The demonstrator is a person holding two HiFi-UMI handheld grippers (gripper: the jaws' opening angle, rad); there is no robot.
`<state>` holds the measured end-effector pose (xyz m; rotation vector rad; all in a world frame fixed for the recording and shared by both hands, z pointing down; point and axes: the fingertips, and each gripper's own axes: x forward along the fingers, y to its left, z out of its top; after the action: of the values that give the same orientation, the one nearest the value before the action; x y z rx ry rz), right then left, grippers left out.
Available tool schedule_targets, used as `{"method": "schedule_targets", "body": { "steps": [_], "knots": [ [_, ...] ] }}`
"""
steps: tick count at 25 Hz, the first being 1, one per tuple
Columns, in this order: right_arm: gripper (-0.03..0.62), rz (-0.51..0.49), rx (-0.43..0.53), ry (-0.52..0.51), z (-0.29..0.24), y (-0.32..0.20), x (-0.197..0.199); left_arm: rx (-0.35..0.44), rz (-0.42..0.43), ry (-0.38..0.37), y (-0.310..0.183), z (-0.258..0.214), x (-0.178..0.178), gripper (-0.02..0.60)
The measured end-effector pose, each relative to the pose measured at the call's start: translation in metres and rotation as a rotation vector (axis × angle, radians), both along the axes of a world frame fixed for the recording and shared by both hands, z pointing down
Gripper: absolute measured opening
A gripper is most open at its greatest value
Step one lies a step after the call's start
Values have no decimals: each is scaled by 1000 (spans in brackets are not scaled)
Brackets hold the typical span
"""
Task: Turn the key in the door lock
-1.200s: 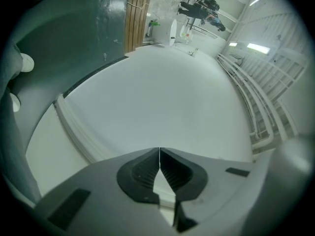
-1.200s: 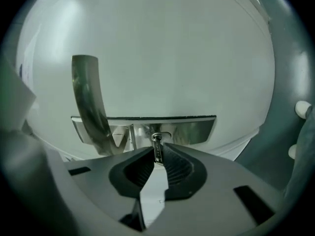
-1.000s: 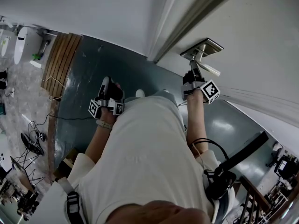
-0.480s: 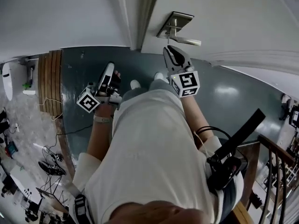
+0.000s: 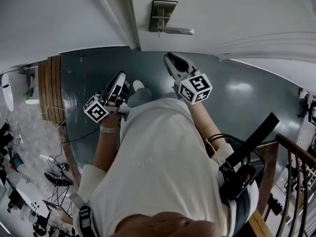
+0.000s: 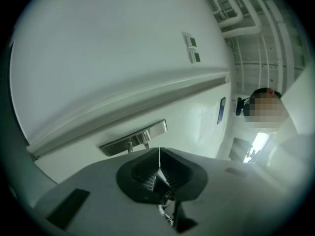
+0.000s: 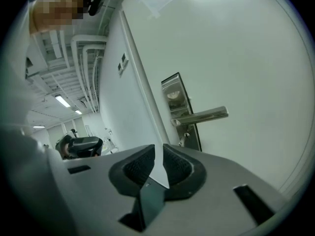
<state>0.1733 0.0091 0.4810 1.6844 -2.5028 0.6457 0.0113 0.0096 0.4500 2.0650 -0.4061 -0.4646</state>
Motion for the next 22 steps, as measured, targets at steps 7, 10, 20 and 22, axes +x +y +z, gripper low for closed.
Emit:
{"method": "schedule_targets", "body": {
  "steps": [7,10,20,22],
  "knots": [
    [66,-48,18,-84,5,81,59,11,-37,-92,81,5,60,9],
    [66,-78,17,-75,4,121,75,5,-43,-105,122,5,83,9],
    [66,-40,34,-115,-18,192,79,59,20,-111,183,-16,103,9],
    [66,-34,40,-114,-24,197,70,69,29,-98,187,-21,96,9]
  ]
}}
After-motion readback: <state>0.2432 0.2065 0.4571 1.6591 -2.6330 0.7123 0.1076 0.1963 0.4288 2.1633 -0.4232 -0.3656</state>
